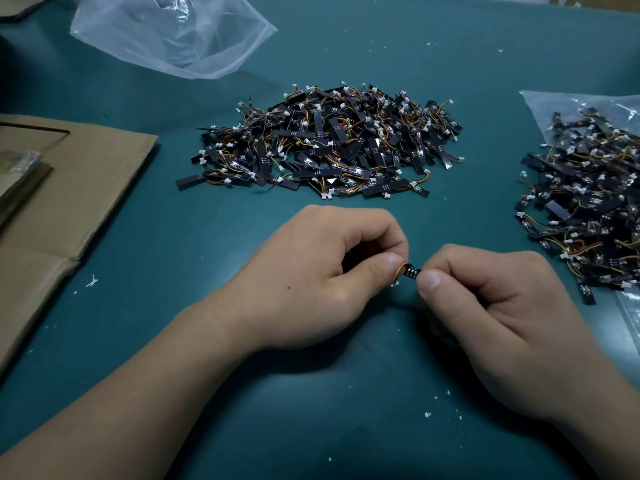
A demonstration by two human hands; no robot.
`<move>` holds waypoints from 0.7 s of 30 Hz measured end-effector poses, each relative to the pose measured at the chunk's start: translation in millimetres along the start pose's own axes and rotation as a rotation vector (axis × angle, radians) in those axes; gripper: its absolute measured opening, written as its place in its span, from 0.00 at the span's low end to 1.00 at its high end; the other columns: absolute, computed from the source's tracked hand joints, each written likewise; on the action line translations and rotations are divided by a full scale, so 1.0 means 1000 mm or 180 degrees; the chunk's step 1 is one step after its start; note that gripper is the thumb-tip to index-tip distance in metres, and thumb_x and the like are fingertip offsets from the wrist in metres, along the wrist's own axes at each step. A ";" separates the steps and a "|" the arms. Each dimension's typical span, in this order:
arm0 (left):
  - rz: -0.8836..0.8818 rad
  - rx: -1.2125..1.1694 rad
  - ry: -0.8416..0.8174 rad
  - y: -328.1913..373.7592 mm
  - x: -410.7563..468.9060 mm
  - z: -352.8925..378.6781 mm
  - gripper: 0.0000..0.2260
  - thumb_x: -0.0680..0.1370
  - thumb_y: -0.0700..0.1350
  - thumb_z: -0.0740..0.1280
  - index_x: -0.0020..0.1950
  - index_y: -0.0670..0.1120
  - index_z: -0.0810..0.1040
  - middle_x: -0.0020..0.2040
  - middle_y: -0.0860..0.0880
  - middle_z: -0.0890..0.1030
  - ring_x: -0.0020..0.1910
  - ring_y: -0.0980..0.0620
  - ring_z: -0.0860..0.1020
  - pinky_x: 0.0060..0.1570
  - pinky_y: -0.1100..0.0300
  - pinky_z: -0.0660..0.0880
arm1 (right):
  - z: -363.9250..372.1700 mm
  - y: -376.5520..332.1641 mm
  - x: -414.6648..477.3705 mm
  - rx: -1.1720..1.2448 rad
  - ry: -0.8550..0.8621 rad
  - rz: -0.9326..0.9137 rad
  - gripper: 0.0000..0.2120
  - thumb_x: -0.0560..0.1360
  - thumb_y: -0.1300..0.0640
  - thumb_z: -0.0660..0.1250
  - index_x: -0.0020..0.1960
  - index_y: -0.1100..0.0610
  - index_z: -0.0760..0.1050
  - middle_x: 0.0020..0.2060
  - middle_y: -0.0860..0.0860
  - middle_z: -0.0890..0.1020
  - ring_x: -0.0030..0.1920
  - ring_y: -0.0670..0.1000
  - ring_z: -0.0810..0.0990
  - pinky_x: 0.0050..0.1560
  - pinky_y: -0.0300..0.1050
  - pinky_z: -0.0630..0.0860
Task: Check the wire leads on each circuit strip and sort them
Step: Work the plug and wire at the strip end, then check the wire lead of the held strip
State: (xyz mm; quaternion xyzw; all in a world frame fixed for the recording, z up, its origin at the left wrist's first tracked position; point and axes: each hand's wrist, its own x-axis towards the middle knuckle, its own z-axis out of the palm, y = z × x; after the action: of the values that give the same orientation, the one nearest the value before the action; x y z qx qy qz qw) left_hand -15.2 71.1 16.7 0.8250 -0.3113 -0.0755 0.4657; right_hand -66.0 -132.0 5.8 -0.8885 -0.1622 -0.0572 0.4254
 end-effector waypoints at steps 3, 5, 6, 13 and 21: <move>0.0024 0.0004 0.0048 -0.002 0.001 0.000 0.06 0.79 0.43 0.66 0.43 0.50 0.77 0.31 0.59 0.74 0.30 0.60 0.71 0.34 0.71 0.65 | 0.001 0.000 0.001 -0.0009 -0.0003 0.0007 0.16 0.80 0.47 0.60 0.37 0.51 0.77 0.28 0.47 0.80 0.28 0.48 0.77 0.30 0.39 0.70; 0.0064 -0.0018 0.0207 -0.001 0.001 0.001 0.06 0.80 0.42 0.67 0.43 0.49 0.78 0.32 0.60 0.73 0.31 0.61 0.70 0.34 0.73 0.64 | 0.001 0.000 0.001 -0.0002 0.0062 -0.0028 0.15 0.81 0.48 0.60 0.38 0.49 0.78 0.30 0.44 0.81 0.29 0.45 0.78 0.32 0.33 0.68; 0.0086 -0.0032 0.0279 -0.001 0.001 0.001 0.06 0.80 0.42 0.67 0.43 0.49 0.78 0.32 0.61 0.73 0.31 0.62 0.71 0.35 0.74 0.64 | 0.001 0.000 0.001 0.0055 0.0095 -0.0038 0.15 0.81 0.48 0.60 0.39 0.49 0.78 0.30 0.45 0.81 0.29 0.45 0.78 0.32 0.32 0.68; 0.0244 -0.0091 0.0402 -0.002 0.001 0.000 0.04 0.79 0.40 0.70 0.45 0.46 0.82 0.35 0.63 0.76 0.33 0.65 0.74 0.38 0.76 0.66 | -0.002 0.001 0.001 0.0551 -0.0026 0.0100 0.19 0.81 0.49 0.57 0.34 0.51 0.74 0.24 0.46 0.76 0.25 0.46 0.73 0.29 0.37 0.68; -0.0092 0.0416 0.1799 -0.008 0.003 0.001 0.13 0.79 0.39 0.63 0.60 0.48 0.82 0.50 0.55 0.83 0.51 0.57 0.79 0.56 0.62 0.72 | -0.001 0.001 0.002 0.0656 0.0268 0.0228 0.24 0.81 0.46 0.58 0.29 0.56 0.68 0.21 0.51 0.71 0.23 0.49 0.68 0.27 0.43 0.65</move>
State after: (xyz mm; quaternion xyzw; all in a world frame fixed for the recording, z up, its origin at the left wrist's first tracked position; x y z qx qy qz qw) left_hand -10.0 71.8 10.3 0.8459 -0.1616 0.1709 0.4786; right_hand -64.0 -133.2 6.0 -0.8421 -0.1174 -0.0622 0.5227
